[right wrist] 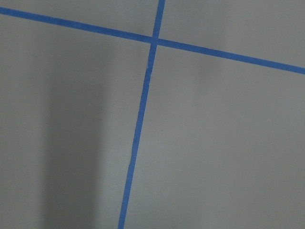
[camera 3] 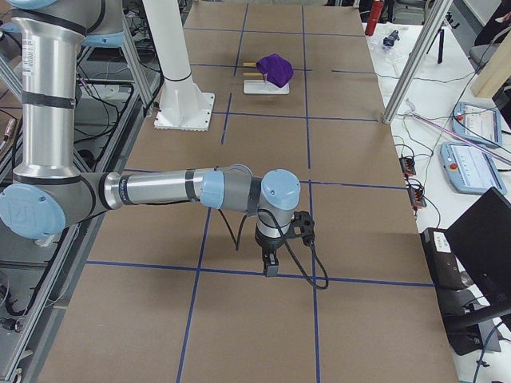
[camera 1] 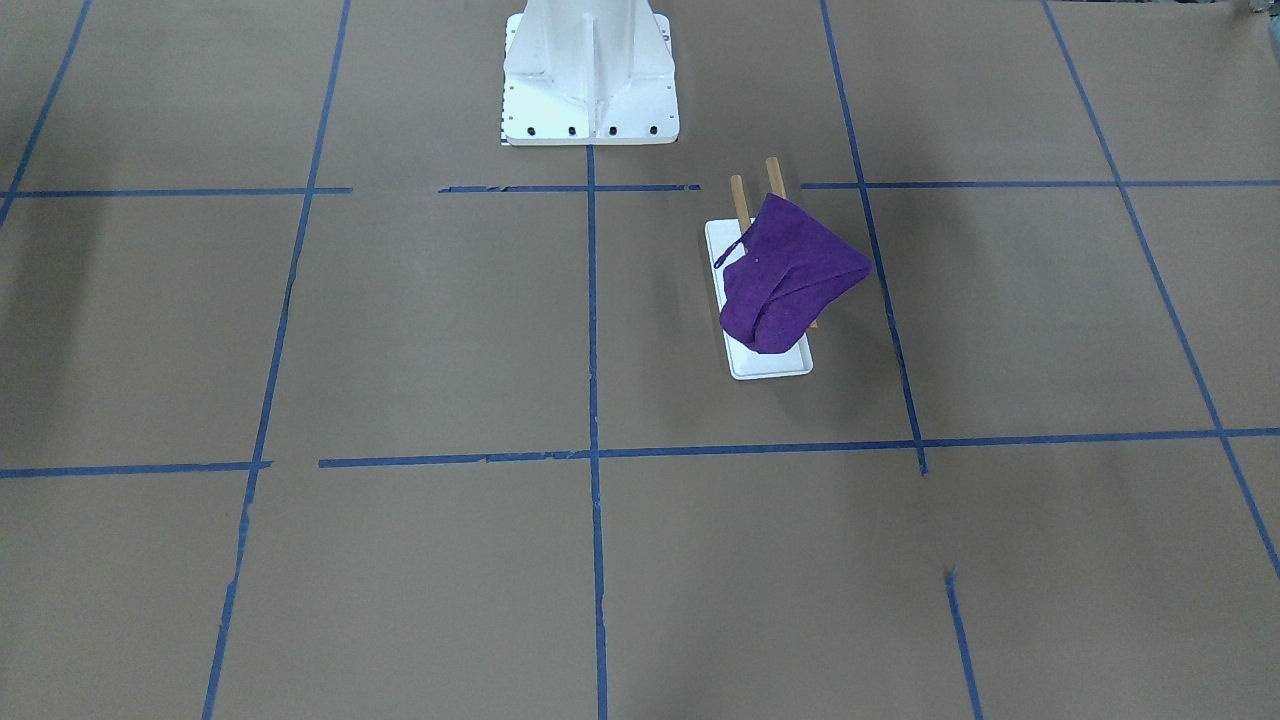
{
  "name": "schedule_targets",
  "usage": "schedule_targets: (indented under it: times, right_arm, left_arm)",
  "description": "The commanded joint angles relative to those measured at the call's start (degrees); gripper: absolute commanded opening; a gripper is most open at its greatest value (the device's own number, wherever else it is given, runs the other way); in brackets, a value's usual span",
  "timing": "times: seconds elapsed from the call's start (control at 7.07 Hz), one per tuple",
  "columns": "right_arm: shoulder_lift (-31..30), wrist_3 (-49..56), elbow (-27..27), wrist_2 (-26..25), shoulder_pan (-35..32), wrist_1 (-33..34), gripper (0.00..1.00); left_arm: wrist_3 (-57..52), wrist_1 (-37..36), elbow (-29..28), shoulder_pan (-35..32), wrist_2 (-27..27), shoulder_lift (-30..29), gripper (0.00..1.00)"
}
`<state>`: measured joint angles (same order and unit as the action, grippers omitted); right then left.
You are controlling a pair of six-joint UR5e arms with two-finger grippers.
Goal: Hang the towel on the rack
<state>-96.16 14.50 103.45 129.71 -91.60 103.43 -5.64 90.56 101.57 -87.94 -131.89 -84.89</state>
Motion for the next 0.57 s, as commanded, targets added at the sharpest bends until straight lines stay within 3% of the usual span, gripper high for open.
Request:
schedule_targets:
  times: [0.0,0.42]
  right_arm:
    - [-0.1,-0.1,0.0,0.4,-0.2,-0.1,1.0]
    - [0.0,-0.1,0.1,0.5,-0.2,-0.1,1.0]
  left_arm:
    - [-4.4,-8.8,0.4,-2.4,-0.1,0.8,1.0]
    - [-3.9,-9.1,0.6,-2.8,0.1,-0.6,1.0]
